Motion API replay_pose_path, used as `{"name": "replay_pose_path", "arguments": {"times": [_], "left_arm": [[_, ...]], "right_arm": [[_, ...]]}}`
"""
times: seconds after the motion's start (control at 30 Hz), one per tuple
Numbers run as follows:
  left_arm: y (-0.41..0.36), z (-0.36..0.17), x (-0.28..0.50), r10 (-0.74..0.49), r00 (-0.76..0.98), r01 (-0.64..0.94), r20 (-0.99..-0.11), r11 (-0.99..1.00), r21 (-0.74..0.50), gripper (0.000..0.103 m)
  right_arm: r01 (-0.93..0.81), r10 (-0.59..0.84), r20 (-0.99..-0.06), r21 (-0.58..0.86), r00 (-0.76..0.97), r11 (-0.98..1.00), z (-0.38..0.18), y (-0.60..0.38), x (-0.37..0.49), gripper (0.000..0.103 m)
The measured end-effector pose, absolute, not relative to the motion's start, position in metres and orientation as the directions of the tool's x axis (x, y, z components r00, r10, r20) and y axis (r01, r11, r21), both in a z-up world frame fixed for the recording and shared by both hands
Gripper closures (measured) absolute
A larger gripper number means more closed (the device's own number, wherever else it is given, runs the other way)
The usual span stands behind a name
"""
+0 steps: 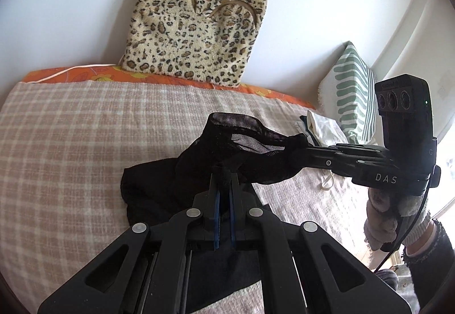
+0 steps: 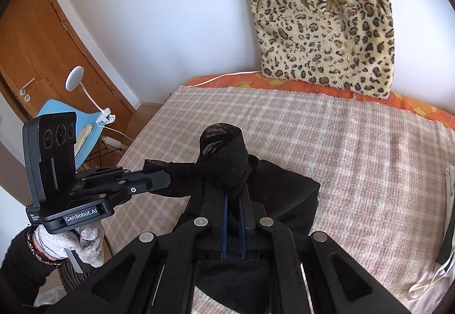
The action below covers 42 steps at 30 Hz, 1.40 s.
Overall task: Fold small clothes
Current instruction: 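Lift the collar end with both grippers and fold it over the hem, then open both grippers and pull them back from the folded bundle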
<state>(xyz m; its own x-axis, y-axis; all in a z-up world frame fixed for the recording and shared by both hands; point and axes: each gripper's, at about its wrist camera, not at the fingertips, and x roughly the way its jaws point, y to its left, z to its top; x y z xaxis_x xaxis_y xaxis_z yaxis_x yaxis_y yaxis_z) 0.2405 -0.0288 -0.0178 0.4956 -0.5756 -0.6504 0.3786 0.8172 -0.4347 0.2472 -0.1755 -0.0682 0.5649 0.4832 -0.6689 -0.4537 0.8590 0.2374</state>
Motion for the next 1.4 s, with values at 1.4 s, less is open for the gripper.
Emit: {"name": "replay_pose_path", "arguments": {"times": [1.4], "left_arm": [[0.056,-0.1,0.15,-0.59,0.437,0.41,-0.679,0.803,-0.433,0.093]], "right_arm": [[-0.433,0.499,-0.626,0.271,0.599,0.86,-0.172,-0.261,0.137,0.059]]}}
